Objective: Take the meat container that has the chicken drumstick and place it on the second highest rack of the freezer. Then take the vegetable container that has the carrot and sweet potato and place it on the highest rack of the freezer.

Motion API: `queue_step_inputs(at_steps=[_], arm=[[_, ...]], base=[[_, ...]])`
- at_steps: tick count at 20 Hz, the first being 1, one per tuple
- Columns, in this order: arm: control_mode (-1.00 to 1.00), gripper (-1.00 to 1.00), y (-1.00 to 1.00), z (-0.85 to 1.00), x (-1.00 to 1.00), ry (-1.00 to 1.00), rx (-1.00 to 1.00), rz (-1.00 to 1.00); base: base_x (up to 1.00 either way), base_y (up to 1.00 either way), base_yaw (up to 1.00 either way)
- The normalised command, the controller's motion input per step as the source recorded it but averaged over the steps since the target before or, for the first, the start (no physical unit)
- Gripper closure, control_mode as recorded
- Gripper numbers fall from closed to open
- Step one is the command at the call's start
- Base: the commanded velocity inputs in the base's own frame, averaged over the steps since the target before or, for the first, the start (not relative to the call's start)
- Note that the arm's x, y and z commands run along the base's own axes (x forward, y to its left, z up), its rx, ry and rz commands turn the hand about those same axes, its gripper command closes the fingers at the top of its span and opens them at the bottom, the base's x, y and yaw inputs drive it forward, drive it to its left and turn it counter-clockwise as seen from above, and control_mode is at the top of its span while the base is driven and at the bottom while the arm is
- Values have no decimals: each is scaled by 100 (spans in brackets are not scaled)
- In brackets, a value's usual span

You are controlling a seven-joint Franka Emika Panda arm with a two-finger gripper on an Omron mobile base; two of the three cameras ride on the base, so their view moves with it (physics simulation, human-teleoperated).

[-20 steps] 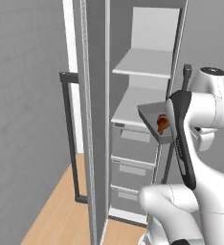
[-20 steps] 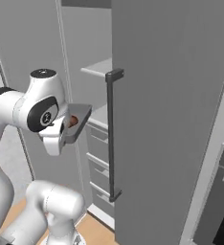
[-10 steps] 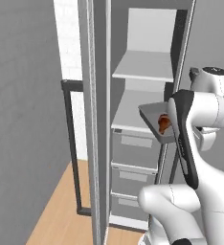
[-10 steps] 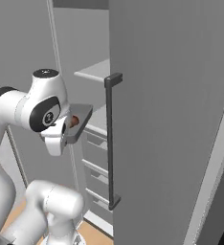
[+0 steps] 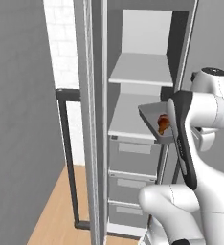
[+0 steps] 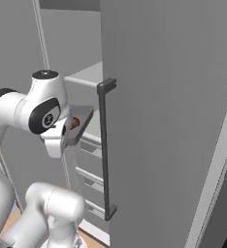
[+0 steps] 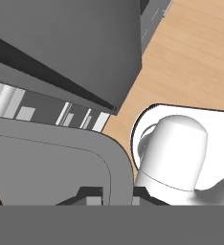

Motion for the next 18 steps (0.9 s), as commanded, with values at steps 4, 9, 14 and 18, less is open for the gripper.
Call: queue_step_inputs(at_steps=[4, 9, 14, 18], arm=[[100, 100, 0, 0, 0, 0, 0, 0], [100, 100, 0, 0, 0, 0, 0, 0], [100, 100, 0, 0, 0, 0, 0, 0], [100, 100, 0, 0, 0, 0, 0, 0]], base=[[19, 36, -17], [13, 31, -17], [10, 38, -16], [8, 49, -16]])
